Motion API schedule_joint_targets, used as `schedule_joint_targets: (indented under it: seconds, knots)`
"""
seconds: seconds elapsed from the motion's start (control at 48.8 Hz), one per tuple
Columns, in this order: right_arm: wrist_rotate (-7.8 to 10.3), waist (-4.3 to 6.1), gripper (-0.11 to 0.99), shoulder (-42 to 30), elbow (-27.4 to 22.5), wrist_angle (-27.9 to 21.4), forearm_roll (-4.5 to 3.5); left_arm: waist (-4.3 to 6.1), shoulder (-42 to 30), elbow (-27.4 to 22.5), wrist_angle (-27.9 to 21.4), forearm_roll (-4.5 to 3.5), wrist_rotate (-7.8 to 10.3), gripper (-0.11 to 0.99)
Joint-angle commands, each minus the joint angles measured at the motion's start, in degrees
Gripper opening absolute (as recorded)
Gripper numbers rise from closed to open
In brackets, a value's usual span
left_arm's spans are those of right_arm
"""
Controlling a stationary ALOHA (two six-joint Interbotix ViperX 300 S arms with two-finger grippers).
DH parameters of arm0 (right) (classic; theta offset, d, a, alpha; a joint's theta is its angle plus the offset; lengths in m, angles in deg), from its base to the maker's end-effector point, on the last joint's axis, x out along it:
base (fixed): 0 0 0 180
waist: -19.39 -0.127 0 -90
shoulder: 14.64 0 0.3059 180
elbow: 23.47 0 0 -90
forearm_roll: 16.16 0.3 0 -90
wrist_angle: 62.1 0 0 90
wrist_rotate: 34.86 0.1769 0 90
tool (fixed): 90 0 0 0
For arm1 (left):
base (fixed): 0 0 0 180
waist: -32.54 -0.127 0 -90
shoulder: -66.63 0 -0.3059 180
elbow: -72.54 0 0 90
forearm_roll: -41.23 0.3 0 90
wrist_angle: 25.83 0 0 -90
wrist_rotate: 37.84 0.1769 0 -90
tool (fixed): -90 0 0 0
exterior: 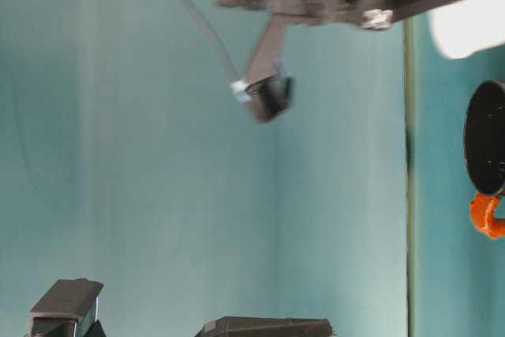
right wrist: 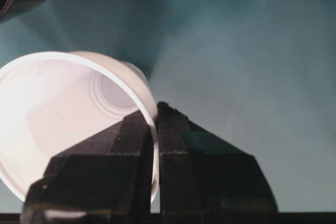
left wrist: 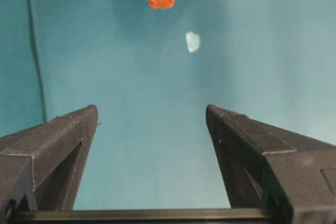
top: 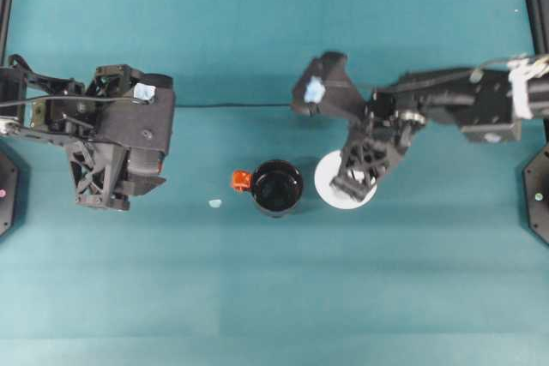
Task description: Put the paper cup into the moved red handle cup holder.
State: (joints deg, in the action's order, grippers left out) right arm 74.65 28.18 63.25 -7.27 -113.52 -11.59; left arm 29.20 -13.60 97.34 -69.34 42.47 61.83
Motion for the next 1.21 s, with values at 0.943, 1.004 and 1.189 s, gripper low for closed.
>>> schedule_joint_targets:
  seconds: [0.943, 1.004, 1.189]
  knots:
    - [-1.32, -0.88, -0.1, -1.23, -23.2, -8.96, 0.0, 0.7, 0.88, -2.2, 0.35, 0.09, 0.26, 0.88]
    - [-1.49, -1.05, -0.1, -2.55, -24.17, -8.88, 0.0, 0.7, 0.97, -2.2, 0.35, 0.09, 0.35, 0.88]
    - [-1.67, -2.02, -0.1, -5.36, -23.99, -8.88, -0.35, 0.7, 0.97, -2.2, 0.35, 0.09, 0.18, 0.88]
